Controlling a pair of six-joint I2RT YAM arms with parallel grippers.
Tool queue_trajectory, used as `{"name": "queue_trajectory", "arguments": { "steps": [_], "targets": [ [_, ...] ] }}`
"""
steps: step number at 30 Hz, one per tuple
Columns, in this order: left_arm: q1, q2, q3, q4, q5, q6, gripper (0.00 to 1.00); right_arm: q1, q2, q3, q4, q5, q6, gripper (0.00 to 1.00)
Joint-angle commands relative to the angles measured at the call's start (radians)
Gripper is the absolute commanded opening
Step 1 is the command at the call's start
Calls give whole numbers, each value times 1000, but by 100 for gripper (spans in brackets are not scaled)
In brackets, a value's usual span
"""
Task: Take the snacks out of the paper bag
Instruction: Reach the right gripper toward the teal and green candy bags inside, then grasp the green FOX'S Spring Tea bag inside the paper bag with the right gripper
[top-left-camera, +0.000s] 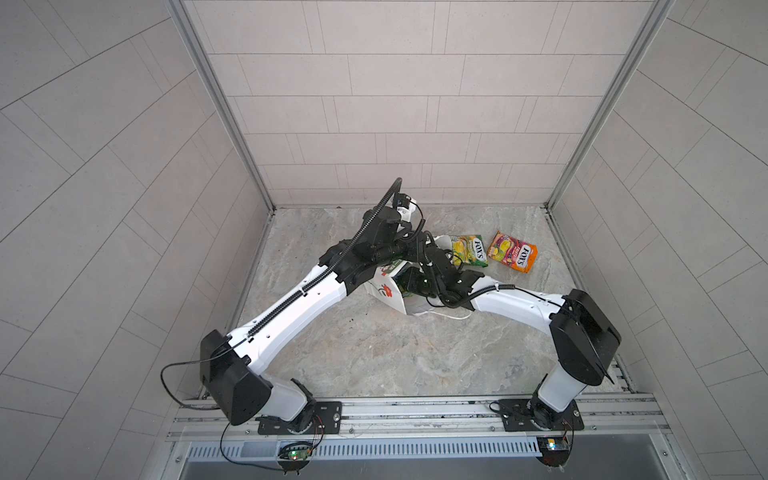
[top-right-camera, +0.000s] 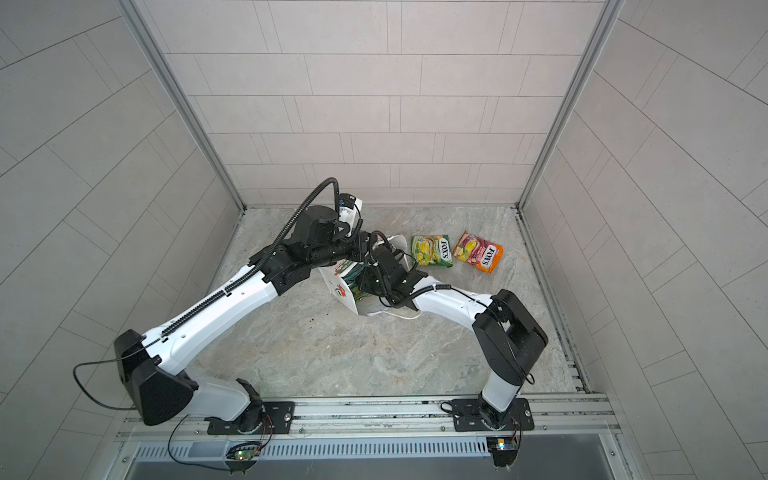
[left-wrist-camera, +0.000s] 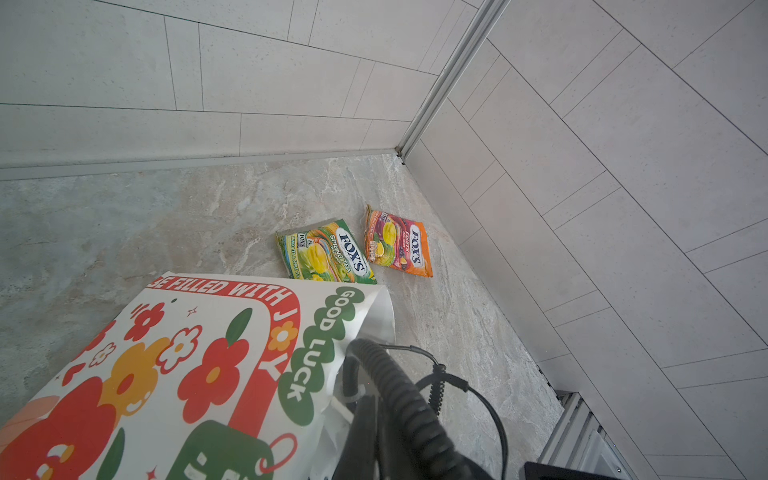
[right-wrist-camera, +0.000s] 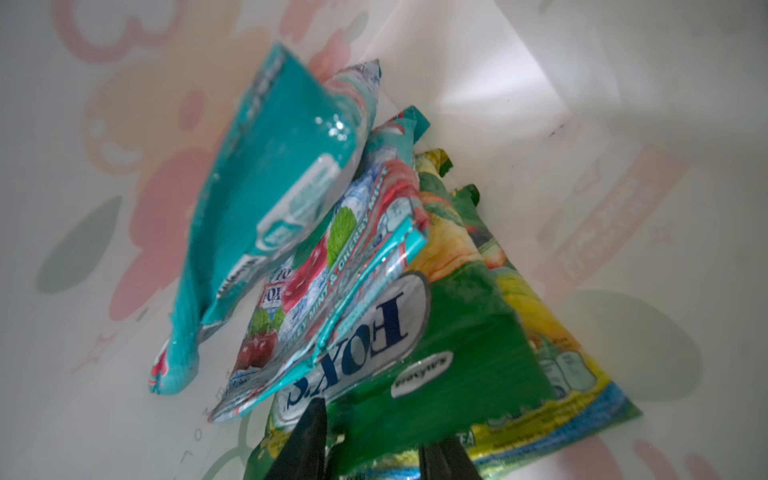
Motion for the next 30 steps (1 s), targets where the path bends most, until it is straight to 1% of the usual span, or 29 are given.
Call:
{"name": "queue_trajectory", "arguments": {
  "steps": [1, 5, 8, 11, 13, 14, 24, 30],
  "targets": [
    [-7, 0, 35, 15, 5, 14, 0, 0, 23, 21, -1, 34, 26, 36],
    [-7, -1, 33, 14, 3, 15, 0, -1, 47, 31, -1, 46, 27, 35],
    [-8, -4, 31, 14, -2, 16, 0, -2, 55, 38, -2, 46, 20, 25],
    [-7, -7, 27, 10, -13, 19, 0, -1, 48, 35, -4, 46, 5, 12],
    [-8, -11, 24, 6, -21, 23, 0, -7, 28, 32, 2, 21, -21, 2],
    [-7, -12, 22, 4, -26, 25, 0, -7, 16, 29, 2, 16, -27, 0],
    [-7, -16, 3, 2, -70, 23, 0, -10, -93, -28, 23, -1, -82, 0],
    [-7, -13, -6, 3, -85, 21, 0, -13, -168, -62, 23, -9, -142, 0]
  ]
}}
